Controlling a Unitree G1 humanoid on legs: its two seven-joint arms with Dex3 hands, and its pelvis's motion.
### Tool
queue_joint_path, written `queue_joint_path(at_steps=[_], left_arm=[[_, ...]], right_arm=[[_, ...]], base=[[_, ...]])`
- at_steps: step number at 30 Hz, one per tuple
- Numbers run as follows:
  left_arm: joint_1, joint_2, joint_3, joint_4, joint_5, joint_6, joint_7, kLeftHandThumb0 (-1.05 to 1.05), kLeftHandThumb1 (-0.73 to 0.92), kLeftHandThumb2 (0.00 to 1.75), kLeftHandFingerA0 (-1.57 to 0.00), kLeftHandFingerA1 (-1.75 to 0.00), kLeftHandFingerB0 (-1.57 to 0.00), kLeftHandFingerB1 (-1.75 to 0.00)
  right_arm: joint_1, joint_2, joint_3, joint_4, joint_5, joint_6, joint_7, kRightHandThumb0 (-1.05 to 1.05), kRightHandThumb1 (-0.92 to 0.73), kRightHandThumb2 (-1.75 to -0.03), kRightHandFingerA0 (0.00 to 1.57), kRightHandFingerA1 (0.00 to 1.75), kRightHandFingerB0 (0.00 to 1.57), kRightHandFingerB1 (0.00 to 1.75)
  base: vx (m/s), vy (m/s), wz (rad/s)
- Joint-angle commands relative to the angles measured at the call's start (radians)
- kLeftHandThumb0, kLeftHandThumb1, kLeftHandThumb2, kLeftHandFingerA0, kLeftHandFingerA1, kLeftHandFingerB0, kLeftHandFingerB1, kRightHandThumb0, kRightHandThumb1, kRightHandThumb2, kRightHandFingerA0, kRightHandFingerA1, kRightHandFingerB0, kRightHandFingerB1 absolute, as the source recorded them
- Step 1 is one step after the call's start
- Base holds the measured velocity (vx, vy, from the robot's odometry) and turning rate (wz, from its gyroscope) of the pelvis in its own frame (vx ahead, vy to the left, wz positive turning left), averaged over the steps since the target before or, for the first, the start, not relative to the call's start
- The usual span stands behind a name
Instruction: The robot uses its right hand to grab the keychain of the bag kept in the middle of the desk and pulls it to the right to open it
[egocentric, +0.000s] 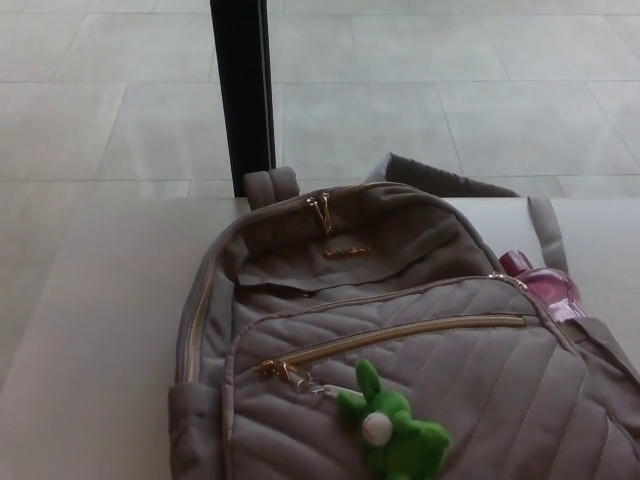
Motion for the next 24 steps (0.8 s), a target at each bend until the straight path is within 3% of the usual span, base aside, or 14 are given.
queue_joint_path(at_steps=[1, 2, 3, 4, 6, 7, 9, 15, 16, 17, 18, 19, 20, 24], left_arm=[[0.006, 0.029, 0.018, 0.003, -0.024, -0.054, -0.034, -0.64, 0.48, 0.87, -0.56, -0.65, -0.41, -0.53], [0.003, 0.028, 0.019, 0.008, -0.024, -0.048, -0.033, -0.64, 0.48, 0.87, -0.57, -0.66, -0.41, -0.52], [-0.001, 0.029, 0.012, 0.012, -0.017, -0.045, -0.030, -0.63, 0.49, 0.88, -0.56, -0.65, -0.40, -0.52], [-0.004, 0.024, 0.010, 0.017, -0.014, -0.044, -0.023, -0.63, 0.49, 0.87, -0.57, -0.65, -0.40, -0.52], [-0.005, 0.022, 0.010, 0.018, -0.014, -0.044, -0.021, -0.63, 0.49, 0.87, -0.57, -0.65, -0.40, -0.52], [-0.006, 0.021, 0.014, 0.018, -0.019, -0.040, -0.025, -0.63, 0.48, 0.87, -0.56, -0.65, -0.40, -0.52], [0.001, 0.022, 0.015, 0.010, -0.021, -0.046, -0.029, -0.65, 0.48, 0.88, -0.57, -0.65, -0.41, -0.52], [0.005, 0.024, 0.034, 0.002, -0.047, -0.040, -0.070, -0.64, 0.48, 0.87, -0.56, -0.66, -0.40, -0.52], [0.004, 0.025, 0.032, 0.002, -0.045, -0.032, -0.068, -0.65, 0.60, 0.59, -0.61, -0.62, -0.48, -0.39], [0.003, 0.025, 0.032, 0.002, -0.045, -0.031, -0.068, -0.65, 0.60, 0.59, -0.61, -0.62, -0.48, -0.39], [0.006, 0.025, 0.030, 0.007, -0.041, -0.037, -0.066, -0.64, 0.61, 0.59, -0.58, -0.58, -0.50, -0.39], [0.009, 0.025, 0.025, 0.008, -0.036, -0.044, -0.064, -0.65, 0.49, 0.89, -0.54, -0.66, -0.41, -0.52], [0.010, 0.026, 0.021, 0.008, -0.030, -0.050, -0.062, -0.66, 0.48, 0.88, -0.57, -0.68, -0.42, -0.53], [0.006, 0.027, 0.025, 0.013, -0.034, -0.042, -0.066, -0.67, 0.48, 0.88, -0.58, -0.68, -0.43, -0.53]], right_arm=[[0.008, 0.042, 0.410, -1.026, 0.124, 0.312, 0.182, -0.95, -0.58, -0.94, 0.52, 0.69, 0.18, 0.49], [0.021, 0.050, 0.445, -1.053, 0.112, 0.315, 0.194, -0.81, -0.68, -0.60, 0.59, 0.65, 0.22, 0.40], [0.033, 0.062, 0.473, -1.075, 0.101, 0.328, 0.196, -0.82, -0.68, -0.61, 0.67, 0.65, 0.22, 0.40], [0.036, 0.071, 0.508, -1.085, 0.080, 0.335, 0.209, -0.83, -0.55, -0.94, 0.70, 0.71, 0.15, 0.48], [0.036, 0.077, 0.518, -1.093, 0.070, 0.344, 0.215, -0.83, -0.55, -0.94, 0.70, 0.71, 0.15, 0.48], [0.045, 0.084, 0.550, -1.100, 0.036, 0.335, 0.228, -0.81, -0.68, -0.61, 0.77, 0.66, 0.21, 0.39], [0.071, 0.106, 0.628, -1.124, -0.019, 0.358, 0.242, -0.84, -0.66, -0.61, 0.85, 0.72, 0.28, 0.42], [0.097, 0.132, 0.742, -1.120, -0.171, 0.301, 0.268, -0.90, -0.57, -0.70, 0.88, 0.79, 0.29, 0.51], [0.098, 0.131, 0.758, -1.113, -0.187, 0.281, 0.277, -0.96, -0.61, -0.71, 0.88, 0.74, 0.31, 0.52], [0.098, 0.130, 0.762, -1.116, -0.189, 0.284, 0.276, -0.96, -0.61, -0.71, 0.88, 0.74, 0.31, 0.52], [0.101, 0.129, 0.772, -1.122, -0.187, 0.297, 0.277, -0.90, -0.69, -0.62, 0.89, 0.72, 0.35, 0.50], [0.101, 0.128, 0.778, -1.124, -0.186, 0.301, 0.276, -0.93, -0.63, -0.67, 0.87, 0.72, 0.34, 0.52], [0.098, 0.126, 0.780, -1.117, -0.193, 0.285, 0.275, -0.89, -0.71, -0.62, 0.88, 0.74, 0.35, 0.52], [0.079, 0.120, 0.762, -1.095, -0.129, 0.266, 0.279, -0.79, -0.65, -0.60, 0.88, 0.83, 0.43, 0.50]], base=[[0.00, 0.000, 0.00], [0.00, 0.000, 0.00], [0.00, 0.000, 0.00], [0.00, 0.000, 0.00], [0.00, 0.000, 0.00], [0.00, 0.000, 0.00], [0.00, 0.000, 0.00], [0.00, 0.000, 0.00], [0.00, 0.000, 0.00], [0.00, 0.000, 0.00], [0.00, 0.000, 0.00], [0.00, 0.000, 0.00], [0.00, 0.000, 0.00], [0.00, 0.000, 0.00]])
